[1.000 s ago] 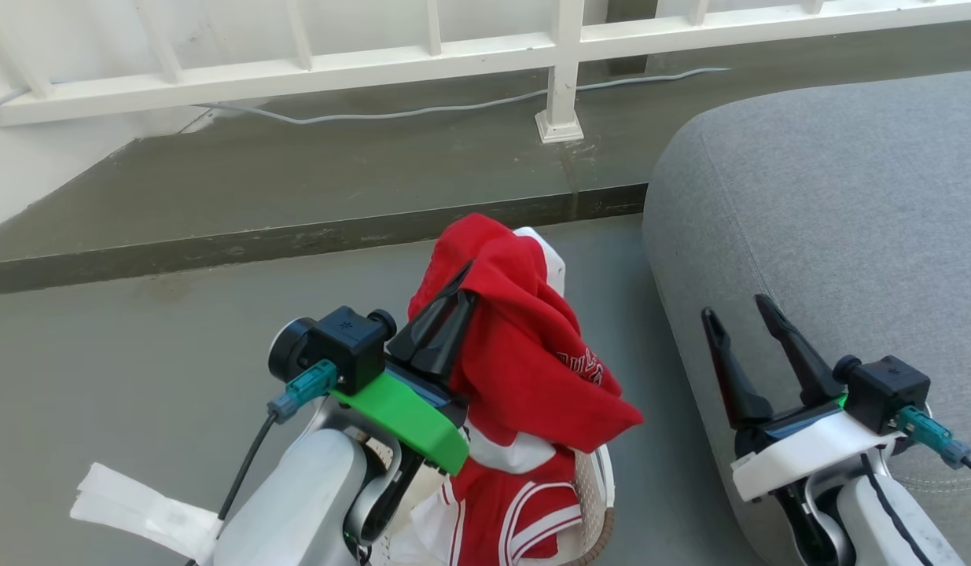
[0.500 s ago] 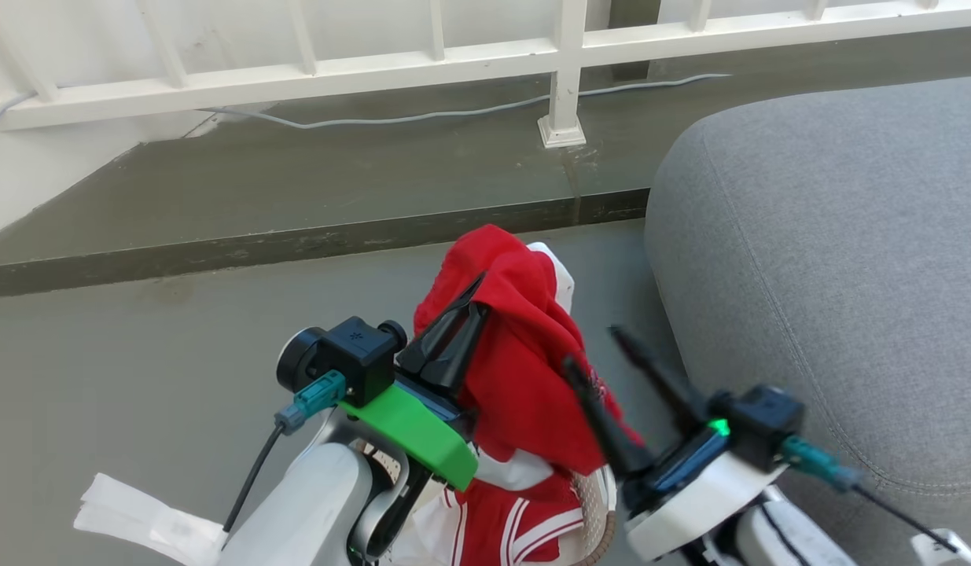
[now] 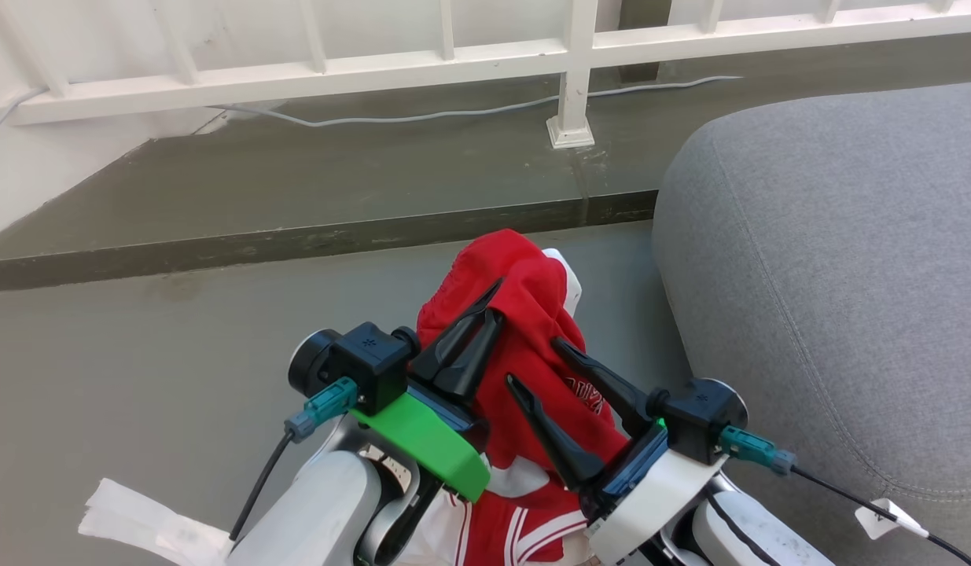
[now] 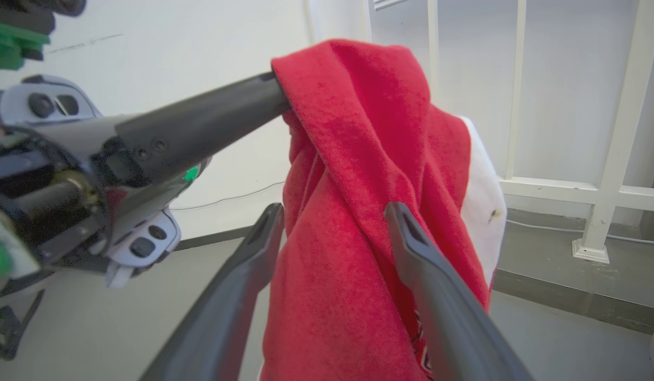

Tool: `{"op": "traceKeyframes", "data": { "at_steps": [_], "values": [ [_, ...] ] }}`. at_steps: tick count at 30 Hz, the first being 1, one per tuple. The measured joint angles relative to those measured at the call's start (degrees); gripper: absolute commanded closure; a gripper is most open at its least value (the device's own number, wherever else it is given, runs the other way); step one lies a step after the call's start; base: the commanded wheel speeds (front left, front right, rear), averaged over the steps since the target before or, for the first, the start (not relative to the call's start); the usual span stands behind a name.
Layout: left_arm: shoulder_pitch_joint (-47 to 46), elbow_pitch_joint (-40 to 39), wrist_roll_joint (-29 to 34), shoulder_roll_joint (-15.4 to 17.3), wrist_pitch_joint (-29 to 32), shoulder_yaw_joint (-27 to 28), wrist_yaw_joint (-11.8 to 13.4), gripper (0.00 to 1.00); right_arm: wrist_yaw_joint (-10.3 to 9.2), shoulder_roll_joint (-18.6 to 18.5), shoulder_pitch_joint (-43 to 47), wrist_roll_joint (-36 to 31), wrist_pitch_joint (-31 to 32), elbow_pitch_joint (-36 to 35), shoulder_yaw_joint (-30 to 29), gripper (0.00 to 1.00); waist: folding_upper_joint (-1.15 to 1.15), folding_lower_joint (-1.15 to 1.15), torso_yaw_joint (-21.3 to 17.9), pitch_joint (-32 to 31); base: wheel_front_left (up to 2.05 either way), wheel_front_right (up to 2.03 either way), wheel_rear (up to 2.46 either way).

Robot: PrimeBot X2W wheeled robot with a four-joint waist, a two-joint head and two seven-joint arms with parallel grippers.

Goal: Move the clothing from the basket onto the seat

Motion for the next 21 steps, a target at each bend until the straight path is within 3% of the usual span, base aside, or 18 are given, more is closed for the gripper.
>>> {"op": "traceKeyframes", "data": {
  "at_steps": [11, 12, 13, 14, 21],
  "values": [
    [0.03, -2.32, 0.00, -0.05, 0.52, -1.63, 0.05, 1.00, 0.00, 1.12, -3.12, 1.18, 0.45, 7.84, 1.69, 0.00, 0.00, 0.00, 0.92, 0.19, 0.00, 0.00, 0.00],
    [0.03, -2.46, 0.00, -0.05, 0.53, -1.75, 0.05, 1.00, 0.00, 1.33, -3.63, 1.37, 0.45, 8.36, 1.76, 0.13, 0.00, 0.00, 1.00, 0.20, 0.00, 0.00, 0.00],
    [0.03, -2.63, 0.00, -0.05, 0.75, -1.79, 0.05, 1.00, 0.00, 1.47, -4.02, 1.59, 0.45, 8.75, 1.72, 0.64, 0.00, 0.00, 1.07, 0.20, 0.00, 0.00, 0.00],
    [0.04, -2.80, -0.01, -0.05, 0.98, -1.83, 0.04, 1.00, 0.00, 1.52, -4.41, 1.64, 0.45, 9.09, 1.74, 1.00, 0.00, 0.00, 1.13, 0.21, 0.00, 0.00, 0.00],
    [0.08, -3.74, -0.07, -0.05, 1.54, -2.11, 0.04, 1.00, 0.00, 1.68, -6.28, 3.05, 0.43, 11.24, 1.75, 1.00, 0.00, 0.00, 1.29, 0.30, 0.00, 0.00, 0.00]
  ]
}}
